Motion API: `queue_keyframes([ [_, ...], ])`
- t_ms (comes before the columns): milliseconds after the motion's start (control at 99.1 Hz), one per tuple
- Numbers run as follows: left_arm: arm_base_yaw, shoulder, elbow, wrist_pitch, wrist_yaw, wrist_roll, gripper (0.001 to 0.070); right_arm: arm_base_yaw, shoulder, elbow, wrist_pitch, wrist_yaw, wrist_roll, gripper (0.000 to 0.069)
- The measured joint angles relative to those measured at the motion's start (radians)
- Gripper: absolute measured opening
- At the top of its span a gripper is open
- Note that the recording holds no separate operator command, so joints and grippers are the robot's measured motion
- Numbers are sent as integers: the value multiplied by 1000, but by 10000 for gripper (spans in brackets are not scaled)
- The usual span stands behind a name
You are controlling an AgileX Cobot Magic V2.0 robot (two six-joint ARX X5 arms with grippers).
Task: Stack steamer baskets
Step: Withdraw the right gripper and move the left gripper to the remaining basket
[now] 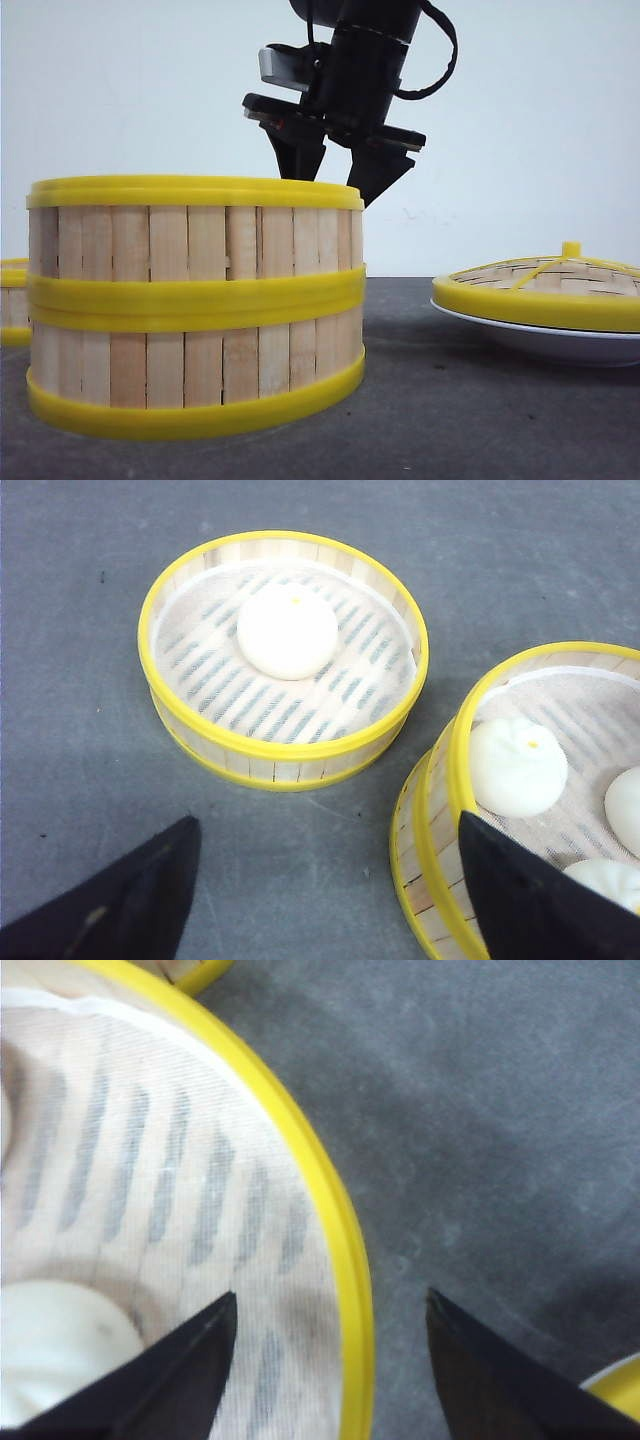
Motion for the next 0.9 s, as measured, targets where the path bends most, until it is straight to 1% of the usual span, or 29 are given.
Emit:
queue_keyframes([
  [121,28,69,0,55,0,-11,500,-10,-61,0,-30,0,-21,376],
  [252,67,209,15,128,-2,-21,500,-42,-167,2,-86,-11,-48,376],
  [333,90,295,37,174,-2,-22,497,-83,-219,2,-122,-29,-55,376],
  [434,120,407,84,225,-2,-23,475,-154,-282,-30,-140,-28,-58,376],
  [585,150,581,147,258,-3,-24,468,-269,-407,-158,-145,-27,-60,376],
  [777,164,772,225,284,-3,-24,468,-422,-616,-369,-155,-26,-74,376],
  [898,165,871,279,296,-3,-24,468,-496,-735,-472,-198,-26,-79,376],
])
